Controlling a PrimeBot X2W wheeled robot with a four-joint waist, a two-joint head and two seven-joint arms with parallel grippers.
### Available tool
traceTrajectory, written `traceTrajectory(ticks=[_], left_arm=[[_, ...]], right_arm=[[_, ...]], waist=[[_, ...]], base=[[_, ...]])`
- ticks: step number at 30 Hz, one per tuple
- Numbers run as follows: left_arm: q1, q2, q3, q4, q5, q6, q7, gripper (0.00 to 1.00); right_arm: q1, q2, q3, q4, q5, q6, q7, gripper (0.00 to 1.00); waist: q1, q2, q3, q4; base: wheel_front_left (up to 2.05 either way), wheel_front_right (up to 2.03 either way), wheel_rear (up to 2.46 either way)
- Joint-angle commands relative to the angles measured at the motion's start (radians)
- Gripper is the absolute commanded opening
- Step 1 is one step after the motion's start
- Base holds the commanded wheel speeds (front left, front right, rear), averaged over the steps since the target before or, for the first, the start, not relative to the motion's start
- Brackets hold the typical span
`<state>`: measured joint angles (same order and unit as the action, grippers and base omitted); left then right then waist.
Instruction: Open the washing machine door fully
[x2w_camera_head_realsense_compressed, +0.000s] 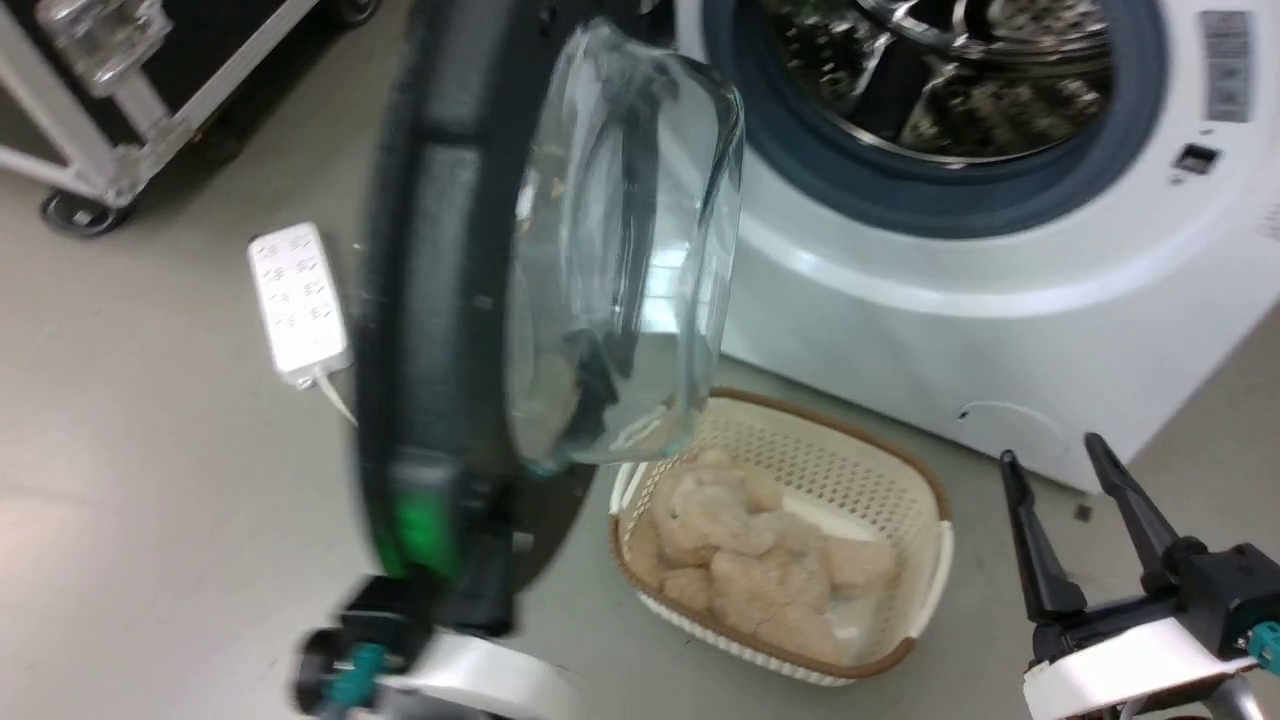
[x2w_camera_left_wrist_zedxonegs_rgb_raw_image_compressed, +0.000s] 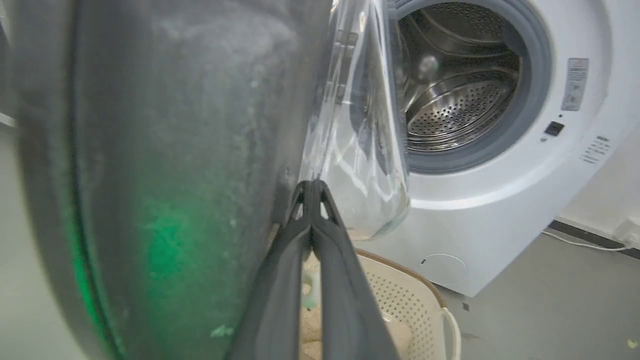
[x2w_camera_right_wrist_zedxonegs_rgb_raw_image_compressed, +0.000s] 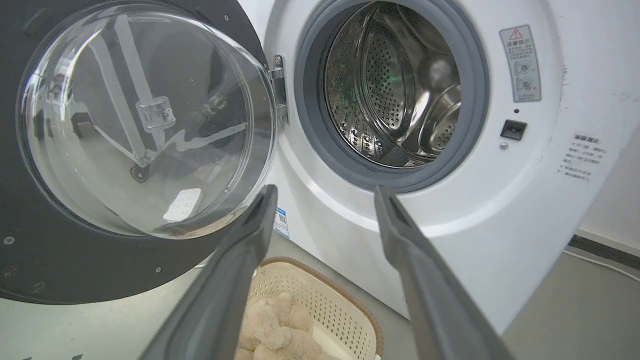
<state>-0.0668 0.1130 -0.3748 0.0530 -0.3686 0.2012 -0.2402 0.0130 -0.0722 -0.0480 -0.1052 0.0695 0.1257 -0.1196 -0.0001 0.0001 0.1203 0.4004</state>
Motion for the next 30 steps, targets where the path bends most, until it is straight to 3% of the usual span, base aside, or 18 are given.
traceTrajectory(ticks=[1, 7, 16, 23, 30], left_arm=[[-0.01, 0.02, 0.03, -0.006, -0.013, 0.007, -0.008, 0.0], [-0.061, 0.117, 0.178, 0.0, -0.076, 0.005, -0.006, 0.0], [-0.182, 0.3, 0.428, 0.108, -0.195, -0.008, 0.017, 0.0], [-0.267, 0.391, 0.491, 0.23, -0.249, -0.065, 0.037, 0.0], [-0.307, 0.415, 0.489, 0.339, -0.247, -0.099, 0.017, 0.0]], right_arm=[[-0.009, -0.013, 0.002, -0.011, -0.008, 0.005, 0.007, 1.0], [-0.035, -0.046, 0.01, -0.046, -0.012, 0.005, 0.038, 1.0], [-0.086, -0.111, 0.002, -0.109, -0.014, 0.005, 0.085, 1.0], [-0.096, -0.163, -0.031, -0.133, -0.004, 0.005, 0.097, 1.0], [-0.106, -0.156, -0.052, -0.124, 0.005, 0.005, 0.087, 1.0]], waist=[[0.0001, -0.0001, 0.036, 0.029], [0.0001, -0.0001, 0.118, 0.032], [0.0001, -0.0001, 0.249, -0.022], [0.0001, -0.0001, 0.292, -0.052], [0.0001, -0.0001, 0.277, -0.07]], base=[[0.0, 0.0, 0.0], [0.0, 0.0, 0.0], [0.0, 0.0, 0.0], [0.0, 0.0, 0.0], [0.0, 0.0, 0.0]])
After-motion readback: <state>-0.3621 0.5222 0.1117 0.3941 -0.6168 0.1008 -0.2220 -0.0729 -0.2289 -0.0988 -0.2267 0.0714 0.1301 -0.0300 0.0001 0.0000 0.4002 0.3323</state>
